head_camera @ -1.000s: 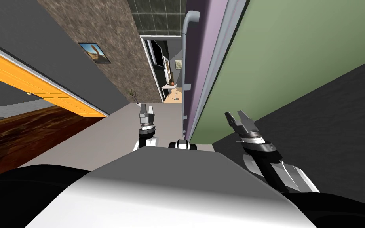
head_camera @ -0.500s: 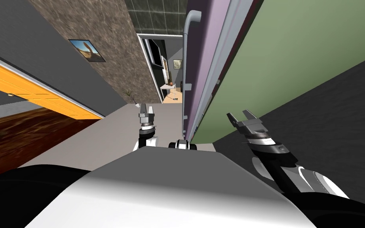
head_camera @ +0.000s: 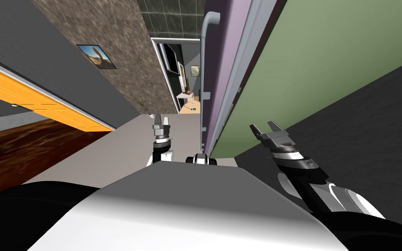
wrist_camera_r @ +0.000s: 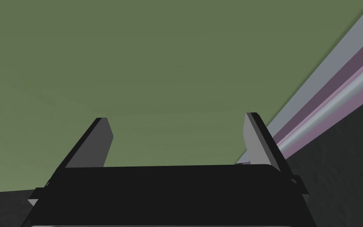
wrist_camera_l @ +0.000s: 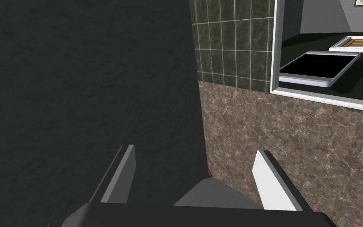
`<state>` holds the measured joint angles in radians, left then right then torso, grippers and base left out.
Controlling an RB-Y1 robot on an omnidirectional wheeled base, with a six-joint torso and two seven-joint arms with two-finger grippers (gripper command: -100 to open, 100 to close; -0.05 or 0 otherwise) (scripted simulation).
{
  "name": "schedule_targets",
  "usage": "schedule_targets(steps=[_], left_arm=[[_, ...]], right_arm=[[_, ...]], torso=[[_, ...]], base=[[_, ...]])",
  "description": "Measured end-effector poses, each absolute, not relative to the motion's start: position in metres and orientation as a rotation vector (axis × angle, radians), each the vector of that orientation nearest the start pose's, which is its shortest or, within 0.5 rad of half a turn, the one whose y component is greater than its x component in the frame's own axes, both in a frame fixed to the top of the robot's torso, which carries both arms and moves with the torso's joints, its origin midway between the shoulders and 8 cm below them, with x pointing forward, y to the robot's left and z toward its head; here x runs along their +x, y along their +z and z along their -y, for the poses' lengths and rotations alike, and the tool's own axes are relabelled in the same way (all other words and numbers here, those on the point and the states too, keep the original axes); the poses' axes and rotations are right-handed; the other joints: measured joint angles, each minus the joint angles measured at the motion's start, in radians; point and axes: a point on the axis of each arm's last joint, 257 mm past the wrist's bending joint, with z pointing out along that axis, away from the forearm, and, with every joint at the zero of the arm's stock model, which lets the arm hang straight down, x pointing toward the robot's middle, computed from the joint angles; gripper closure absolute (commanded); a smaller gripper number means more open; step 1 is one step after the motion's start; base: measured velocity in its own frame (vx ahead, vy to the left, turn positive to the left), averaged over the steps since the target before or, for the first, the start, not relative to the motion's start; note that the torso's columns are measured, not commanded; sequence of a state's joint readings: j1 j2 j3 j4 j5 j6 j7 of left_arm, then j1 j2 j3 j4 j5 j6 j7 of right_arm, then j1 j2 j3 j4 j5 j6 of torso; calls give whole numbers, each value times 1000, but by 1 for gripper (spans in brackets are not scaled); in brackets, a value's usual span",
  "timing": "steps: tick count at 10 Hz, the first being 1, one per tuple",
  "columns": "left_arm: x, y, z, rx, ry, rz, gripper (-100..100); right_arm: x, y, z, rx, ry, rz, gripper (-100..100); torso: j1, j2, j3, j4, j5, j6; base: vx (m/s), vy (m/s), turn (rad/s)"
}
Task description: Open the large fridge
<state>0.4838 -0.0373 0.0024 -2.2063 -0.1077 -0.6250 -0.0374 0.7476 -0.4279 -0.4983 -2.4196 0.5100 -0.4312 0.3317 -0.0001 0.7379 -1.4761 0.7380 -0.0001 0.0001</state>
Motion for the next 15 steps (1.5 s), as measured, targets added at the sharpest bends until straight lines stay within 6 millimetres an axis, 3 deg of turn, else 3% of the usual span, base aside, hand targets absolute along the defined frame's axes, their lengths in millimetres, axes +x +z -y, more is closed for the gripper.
schedule_targets(steps=[3, 15], left_arm=[[340, 19, -265, -547, -1224, -613, 0], [340, 19, -265, -547, -1224, -613, 0]], right_arm=[[315, 16, 338, -254, 65, -1191, -100], [343, -40, 338, -522, -355, -1245, -100]], torso=[[3, 0, 0, 0, 1, 0], [0, 0, 0, 0, 0, 0]], base=[[-6, 25, 27], [-9, 57, 33]])
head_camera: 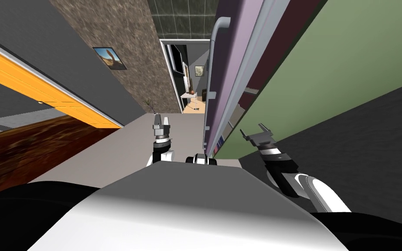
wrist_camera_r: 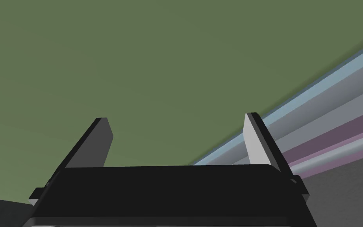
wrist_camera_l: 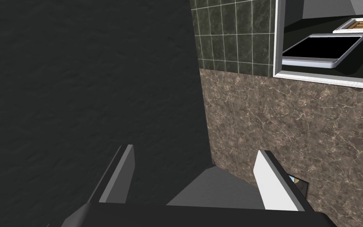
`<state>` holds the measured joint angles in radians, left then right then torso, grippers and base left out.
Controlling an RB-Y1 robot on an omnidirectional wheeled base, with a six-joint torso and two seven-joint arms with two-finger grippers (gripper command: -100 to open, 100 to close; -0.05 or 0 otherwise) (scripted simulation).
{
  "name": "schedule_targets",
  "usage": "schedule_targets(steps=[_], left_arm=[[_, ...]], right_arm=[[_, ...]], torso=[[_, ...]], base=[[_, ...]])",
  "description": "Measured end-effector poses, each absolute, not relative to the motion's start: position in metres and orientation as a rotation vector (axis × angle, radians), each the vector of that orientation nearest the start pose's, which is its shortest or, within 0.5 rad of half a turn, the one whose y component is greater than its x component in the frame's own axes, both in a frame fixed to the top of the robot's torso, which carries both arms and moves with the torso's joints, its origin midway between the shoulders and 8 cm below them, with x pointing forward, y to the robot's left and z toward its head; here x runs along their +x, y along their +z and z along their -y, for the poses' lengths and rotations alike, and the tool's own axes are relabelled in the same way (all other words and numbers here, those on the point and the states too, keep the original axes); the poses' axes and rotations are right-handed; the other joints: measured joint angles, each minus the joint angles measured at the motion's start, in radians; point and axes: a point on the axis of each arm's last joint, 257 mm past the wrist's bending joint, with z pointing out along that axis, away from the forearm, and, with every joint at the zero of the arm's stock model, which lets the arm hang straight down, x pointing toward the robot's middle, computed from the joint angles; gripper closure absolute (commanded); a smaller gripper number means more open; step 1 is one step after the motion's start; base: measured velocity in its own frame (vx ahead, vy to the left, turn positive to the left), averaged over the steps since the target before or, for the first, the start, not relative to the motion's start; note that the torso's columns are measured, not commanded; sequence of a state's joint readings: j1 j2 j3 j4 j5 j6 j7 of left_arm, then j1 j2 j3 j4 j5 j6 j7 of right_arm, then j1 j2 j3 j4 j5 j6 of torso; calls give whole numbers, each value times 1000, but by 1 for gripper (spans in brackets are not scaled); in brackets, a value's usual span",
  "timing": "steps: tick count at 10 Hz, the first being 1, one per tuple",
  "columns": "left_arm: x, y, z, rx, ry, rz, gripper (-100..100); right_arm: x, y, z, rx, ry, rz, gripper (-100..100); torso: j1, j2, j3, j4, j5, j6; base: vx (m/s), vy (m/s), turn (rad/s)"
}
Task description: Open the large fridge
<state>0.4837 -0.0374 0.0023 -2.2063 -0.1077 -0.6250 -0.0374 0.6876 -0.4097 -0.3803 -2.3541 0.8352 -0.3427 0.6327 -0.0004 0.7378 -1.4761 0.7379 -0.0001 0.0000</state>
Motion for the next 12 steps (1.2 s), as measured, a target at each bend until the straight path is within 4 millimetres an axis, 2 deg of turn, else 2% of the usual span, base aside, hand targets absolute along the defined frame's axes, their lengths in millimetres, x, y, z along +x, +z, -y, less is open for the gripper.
schedule_targets(steps=[12], left_arm=[[340, 19, -265, -547, -1224, -613, 0]], right_arm=[[366, -86, 342, -785, -713, -1244, -100]], torso=[[3, -10, -6, -5, -1, -6]], base=[[-9, 47, 25]])
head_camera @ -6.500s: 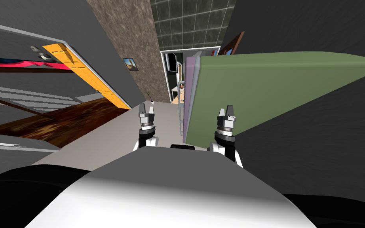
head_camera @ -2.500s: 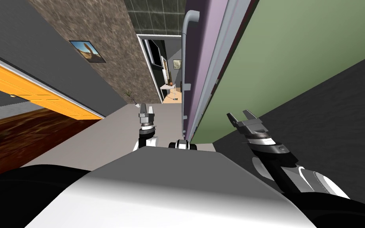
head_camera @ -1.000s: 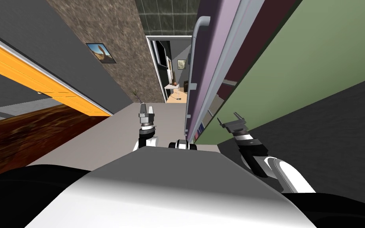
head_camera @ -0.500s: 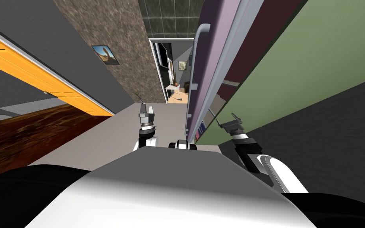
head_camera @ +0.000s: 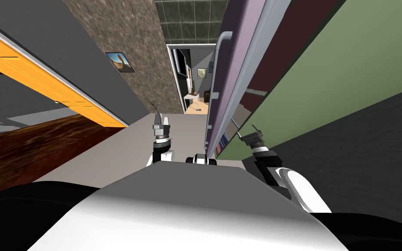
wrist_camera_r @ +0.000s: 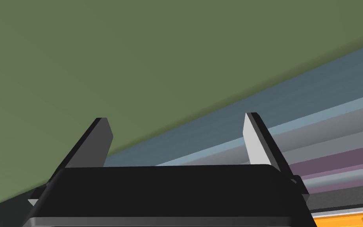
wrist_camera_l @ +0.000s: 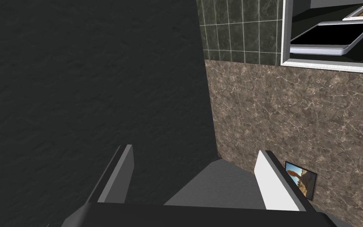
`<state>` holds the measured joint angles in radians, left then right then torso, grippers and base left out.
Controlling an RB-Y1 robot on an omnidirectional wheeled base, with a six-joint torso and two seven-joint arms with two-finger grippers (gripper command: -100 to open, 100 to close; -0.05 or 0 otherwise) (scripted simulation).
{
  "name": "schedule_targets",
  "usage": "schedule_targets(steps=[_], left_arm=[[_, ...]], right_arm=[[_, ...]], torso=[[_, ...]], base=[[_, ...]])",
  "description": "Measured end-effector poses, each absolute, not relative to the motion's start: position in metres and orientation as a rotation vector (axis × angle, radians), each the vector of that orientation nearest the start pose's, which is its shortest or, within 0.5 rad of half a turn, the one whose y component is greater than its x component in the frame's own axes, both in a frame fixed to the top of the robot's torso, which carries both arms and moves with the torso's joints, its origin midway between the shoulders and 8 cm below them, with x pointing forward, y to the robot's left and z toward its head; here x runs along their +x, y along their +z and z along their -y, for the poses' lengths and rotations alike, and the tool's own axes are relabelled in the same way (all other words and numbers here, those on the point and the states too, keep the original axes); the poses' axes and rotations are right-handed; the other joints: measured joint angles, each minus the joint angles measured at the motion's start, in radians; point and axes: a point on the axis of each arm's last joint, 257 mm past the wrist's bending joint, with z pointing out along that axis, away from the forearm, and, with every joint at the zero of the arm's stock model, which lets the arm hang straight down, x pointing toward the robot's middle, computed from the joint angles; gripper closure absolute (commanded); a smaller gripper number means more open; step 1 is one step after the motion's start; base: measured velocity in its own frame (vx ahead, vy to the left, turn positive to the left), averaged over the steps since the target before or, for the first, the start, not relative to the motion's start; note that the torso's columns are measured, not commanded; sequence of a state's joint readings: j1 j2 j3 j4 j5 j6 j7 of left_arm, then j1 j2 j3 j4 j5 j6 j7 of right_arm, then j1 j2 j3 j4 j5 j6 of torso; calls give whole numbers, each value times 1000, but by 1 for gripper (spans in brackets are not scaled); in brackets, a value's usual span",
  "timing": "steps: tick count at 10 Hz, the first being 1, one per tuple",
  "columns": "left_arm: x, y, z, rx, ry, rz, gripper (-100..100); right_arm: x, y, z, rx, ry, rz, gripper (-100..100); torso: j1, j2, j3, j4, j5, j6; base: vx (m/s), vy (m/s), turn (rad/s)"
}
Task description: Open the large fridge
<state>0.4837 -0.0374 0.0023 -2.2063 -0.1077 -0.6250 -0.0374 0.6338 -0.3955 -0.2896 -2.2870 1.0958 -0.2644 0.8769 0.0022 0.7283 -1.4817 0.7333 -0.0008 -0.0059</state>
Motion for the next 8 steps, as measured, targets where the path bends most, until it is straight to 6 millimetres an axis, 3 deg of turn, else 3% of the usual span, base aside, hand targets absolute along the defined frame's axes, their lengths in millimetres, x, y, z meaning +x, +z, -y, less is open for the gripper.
schedule_targets(steps=[5, 8], left_arm=[[340, 20, -265, -547, -1224, -613, 0], [340, 20, -265, -547, -1224, -613, 0]], right_arm=[[375, -107, 343, -927, -890, -1225, -100], [381, -124, 338, -1026, -986, -1200, -100]], torso=[[7, -5, -3, -2, 2, -6], [2, -3, -2, 0, 2, 0]], base=[[-11, 57, 30], [9, 73, 69]])
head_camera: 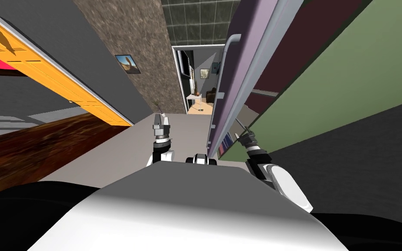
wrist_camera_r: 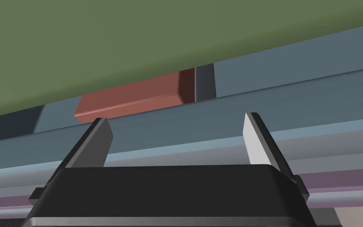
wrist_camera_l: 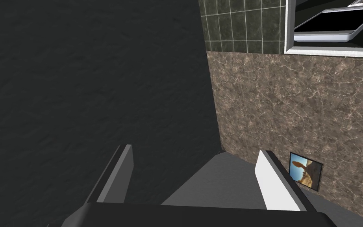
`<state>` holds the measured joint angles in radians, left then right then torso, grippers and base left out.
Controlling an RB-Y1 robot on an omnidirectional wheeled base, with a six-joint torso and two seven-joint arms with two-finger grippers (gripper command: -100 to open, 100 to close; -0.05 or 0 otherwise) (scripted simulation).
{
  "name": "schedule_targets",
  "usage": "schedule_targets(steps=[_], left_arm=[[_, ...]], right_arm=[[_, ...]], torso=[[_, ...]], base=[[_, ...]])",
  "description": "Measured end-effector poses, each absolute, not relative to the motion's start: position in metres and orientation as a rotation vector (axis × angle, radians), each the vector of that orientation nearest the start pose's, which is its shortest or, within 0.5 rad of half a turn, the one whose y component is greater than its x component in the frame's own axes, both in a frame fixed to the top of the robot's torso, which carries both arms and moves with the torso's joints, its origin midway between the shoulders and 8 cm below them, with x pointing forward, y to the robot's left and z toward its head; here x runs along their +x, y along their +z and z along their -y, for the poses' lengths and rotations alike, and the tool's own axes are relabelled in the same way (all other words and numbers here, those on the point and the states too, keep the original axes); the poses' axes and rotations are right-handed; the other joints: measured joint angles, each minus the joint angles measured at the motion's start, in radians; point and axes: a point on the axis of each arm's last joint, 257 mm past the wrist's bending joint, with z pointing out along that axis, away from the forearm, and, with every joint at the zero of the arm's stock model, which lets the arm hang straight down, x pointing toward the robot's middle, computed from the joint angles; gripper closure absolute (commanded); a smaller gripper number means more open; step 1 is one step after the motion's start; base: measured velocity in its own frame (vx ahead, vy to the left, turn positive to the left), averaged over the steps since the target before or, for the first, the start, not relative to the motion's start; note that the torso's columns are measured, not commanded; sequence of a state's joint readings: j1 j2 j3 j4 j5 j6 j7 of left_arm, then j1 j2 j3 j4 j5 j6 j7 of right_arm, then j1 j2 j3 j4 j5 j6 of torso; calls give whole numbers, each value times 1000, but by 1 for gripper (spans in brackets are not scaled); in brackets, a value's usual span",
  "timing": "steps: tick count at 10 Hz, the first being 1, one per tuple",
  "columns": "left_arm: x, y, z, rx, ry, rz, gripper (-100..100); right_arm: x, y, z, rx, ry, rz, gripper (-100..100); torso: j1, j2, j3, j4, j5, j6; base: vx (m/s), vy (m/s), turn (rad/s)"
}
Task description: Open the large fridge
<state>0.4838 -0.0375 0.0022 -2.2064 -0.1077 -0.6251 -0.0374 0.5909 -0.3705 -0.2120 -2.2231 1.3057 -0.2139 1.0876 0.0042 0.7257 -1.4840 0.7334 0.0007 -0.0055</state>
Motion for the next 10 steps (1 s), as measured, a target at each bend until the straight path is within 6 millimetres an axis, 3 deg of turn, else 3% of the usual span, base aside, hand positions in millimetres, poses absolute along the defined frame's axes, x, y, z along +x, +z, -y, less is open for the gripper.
schedule_targets(steps=[6, 8, 9, 10], left_arm=[[340, 20, -265, -547, -1224, -613, 0], [340, 19, -265, -547, -1223, -613, 0], [340, 19, -265, -547, -1223, -613, 0], [340, 19, -265, -547, -1223, -613, 0]], right_arm=[[391, -144, 332, -1191, -1149, -1142, -100], [388, -142, 333, -1196, -1154, -1138, -100], [388, -141, 334, -1195, -1153, -1138, 100], [388, -141, 334, -1196, -1153, -1138, 100]], torso=[[-4, 13, 8, 5, -1, 5], [-4, 7, 5, 3, -1, 6], [-5, 10, 6, 4, -1, 5], [-5, 14, 9, 5, -1, 5]], base=[[-3, 45, 23], [82, 29, -20], [9, 4, 2], [63, 145, -52]])
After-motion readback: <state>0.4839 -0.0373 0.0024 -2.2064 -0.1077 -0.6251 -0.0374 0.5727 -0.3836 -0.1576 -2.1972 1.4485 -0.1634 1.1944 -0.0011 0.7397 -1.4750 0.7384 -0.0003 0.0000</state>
